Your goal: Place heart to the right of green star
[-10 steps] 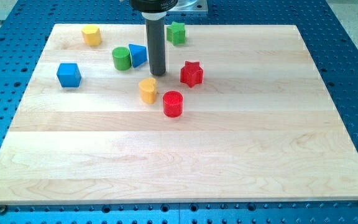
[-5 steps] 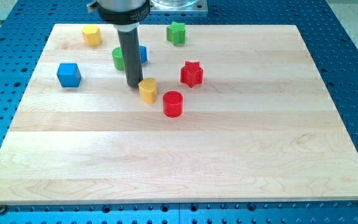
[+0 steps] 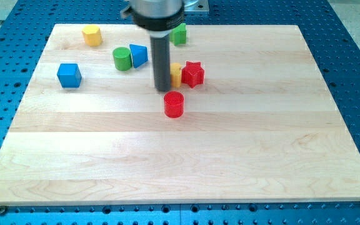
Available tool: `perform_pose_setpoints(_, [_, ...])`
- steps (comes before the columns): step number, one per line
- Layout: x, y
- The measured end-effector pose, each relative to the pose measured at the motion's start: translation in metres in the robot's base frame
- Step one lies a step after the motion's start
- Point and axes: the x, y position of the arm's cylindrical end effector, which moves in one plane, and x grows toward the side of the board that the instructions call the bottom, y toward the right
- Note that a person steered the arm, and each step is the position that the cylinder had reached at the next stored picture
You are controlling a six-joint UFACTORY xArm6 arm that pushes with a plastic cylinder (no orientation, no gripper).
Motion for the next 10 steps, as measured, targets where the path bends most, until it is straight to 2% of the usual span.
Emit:
perform_pose_setpoints(2, [-0.059,0.086])
perform_pose_setpoints(3, [-0.067,0.061])
perform_pose_setpoints(4, [-0.066,0.005])
perform_pose_setpoints(5, [-0.086,0.064])
perform_pose_setpoints(6, [-0.103,0.152])
perform_pose_setpoints(7, [-0.095,0.100])
perform_pose_setpoints(8, [-0.132,0.092])
perform_pose_setpoints(10, [-0.139,0.178])
